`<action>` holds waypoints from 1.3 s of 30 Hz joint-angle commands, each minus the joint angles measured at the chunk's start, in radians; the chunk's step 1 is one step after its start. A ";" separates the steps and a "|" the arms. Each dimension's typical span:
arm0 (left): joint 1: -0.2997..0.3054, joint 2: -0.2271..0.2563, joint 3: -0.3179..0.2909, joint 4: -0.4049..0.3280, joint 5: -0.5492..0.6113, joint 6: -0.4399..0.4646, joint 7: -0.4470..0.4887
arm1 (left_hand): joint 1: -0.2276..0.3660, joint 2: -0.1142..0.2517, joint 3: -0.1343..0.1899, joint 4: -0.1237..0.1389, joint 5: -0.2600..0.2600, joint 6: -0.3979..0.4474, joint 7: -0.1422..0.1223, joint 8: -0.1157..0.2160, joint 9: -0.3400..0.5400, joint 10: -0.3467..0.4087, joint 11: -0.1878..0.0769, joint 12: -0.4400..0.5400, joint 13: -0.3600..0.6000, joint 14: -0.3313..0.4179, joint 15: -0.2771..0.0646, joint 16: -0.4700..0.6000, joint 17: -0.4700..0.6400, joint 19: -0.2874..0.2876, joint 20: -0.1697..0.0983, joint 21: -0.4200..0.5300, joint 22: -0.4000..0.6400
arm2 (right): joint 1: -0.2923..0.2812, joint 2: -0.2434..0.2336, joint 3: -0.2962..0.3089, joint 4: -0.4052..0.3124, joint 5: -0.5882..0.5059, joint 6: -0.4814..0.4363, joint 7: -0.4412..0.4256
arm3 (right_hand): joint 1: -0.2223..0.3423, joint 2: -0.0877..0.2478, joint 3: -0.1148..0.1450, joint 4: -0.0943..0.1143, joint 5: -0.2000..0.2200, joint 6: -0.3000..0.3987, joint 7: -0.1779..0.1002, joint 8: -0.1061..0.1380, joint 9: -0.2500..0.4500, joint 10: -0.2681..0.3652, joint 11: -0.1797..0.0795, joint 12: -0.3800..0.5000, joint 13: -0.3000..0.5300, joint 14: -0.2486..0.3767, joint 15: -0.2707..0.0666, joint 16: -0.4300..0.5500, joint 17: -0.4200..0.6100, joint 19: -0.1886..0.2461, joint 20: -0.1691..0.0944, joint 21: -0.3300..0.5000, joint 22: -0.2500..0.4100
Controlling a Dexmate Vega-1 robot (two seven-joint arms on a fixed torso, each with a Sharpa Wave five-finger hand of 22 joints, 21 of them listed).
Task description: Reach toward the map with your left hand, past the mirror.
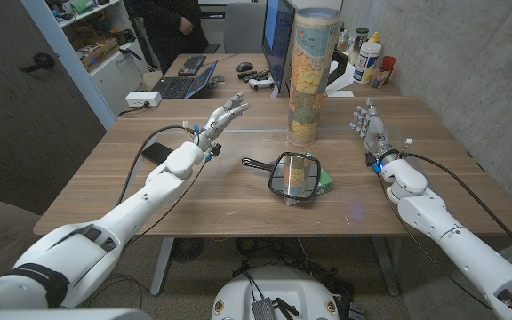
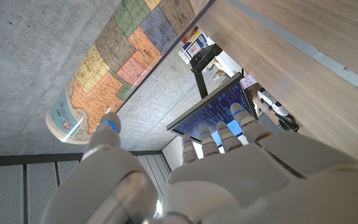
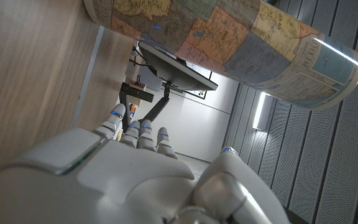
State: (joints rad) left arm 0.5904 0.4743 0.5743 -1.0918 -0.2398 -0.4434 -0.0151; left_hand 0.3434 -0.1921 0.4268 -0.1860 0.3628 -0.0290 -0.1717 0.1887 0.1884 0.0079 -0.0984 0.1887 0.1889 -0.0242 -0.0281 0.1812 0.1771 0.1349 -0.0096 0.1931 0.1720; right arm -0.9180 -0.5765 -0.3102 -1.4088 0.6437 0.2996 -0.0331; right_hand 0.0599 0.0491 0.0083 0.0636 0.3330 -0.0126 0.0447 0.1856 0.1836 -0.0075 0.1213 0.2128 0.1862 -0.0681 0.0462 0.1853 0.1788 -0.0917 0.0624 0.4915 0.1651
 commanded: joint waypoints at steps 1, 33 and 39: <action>-0.023 -0.009 0.018 0.033 0.075 -0.045 0.048 | 0.018 -0.002 -0.010 0.000 -0.002 -0.009 0.001 0.003 0.005 -0.009 0.000 0.006 0.001 -0.009 -0.036 0.003 0.003 -0.002 -0.014 -0.004 0.002 | 0.011 0.007 -0.008 0.008 -0.003 -0.007 -0.001 | 0.013 -0.001 0.000 -0.007 0.006 0.000 0.006 0.005 0.003 -0.003 0.010 -0.001 0.003 -0.007 0.003 0.002 0.002 0.004 -0.001 -0.003 0.005; -0.043 -0.011 0.055 0.024 0.204 -0.042 0.146 | 0.090 -0.006 -0.087 0.004 -0.024 -0.033 0.007 0.008 0.005 -0.060 0.009 0.004 0.001 -0.038 -0.051 0.002 0.002 -0.018 -0.028 -0.009 -0.001 | 0.003 -0.001 0.001 0.003 0.005 -0.003 0.007 | 0.014 0.000 -0.004 -0.010 0.009 -0.002 0.009 0.006 0.003 -0.002 0.012 0.000 0.003 -0.008 0.004 0.002 0.002 0.010 0.001 -0.021 0.006; -0.048 -0.009 0.063 0.019 0.223 -0.032 0.154 | 0.097 -0.007 -0.101 0.006 -0.028 -0.047 0.010 0.004 0.005 -0.063 0.012 0.005 0.001 -0.039 -0.047 0.002 0.002 -0.020 -0.020 -0.009 -0.001 | 0.003 0.000 0.002 0.004 0.007 0.000 0.009 | 0.014 0.001 -0.004 -0.011 0.009 -0.002 0.009 0.006 0.003 -0.002 0.013 0.000 0.003 -0.008 0.003 0.002 0.002 0.012 0.001 -0.024 0.006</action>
State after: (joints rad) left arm 0.5495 0.4621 0.6242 -1.0640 -0.0533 -0.4904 0.1164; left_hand 0.4271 -0.1997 0.3337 -0.1806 0.3363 -0.0615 -0.1605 0.1925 0.1883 -0.0472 -0.0821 0.1887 0.1858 -0.0545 -0.0333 0.1812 0.1771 0.1185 -0.0390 0.1847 0.1723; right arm -0.9102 -0.5755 -0.3128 -1.4035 0.6461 0.2901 -0.0282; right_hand 0.0599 0.0491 0.0015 0.0568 0.3363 -0.0125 0.0447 0.1856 0.1836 -0.0118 0.1256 0.2128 0.1863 -0.0680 0.0461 0.1853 0.1788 -0.0829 0.0643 0.4722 0.1651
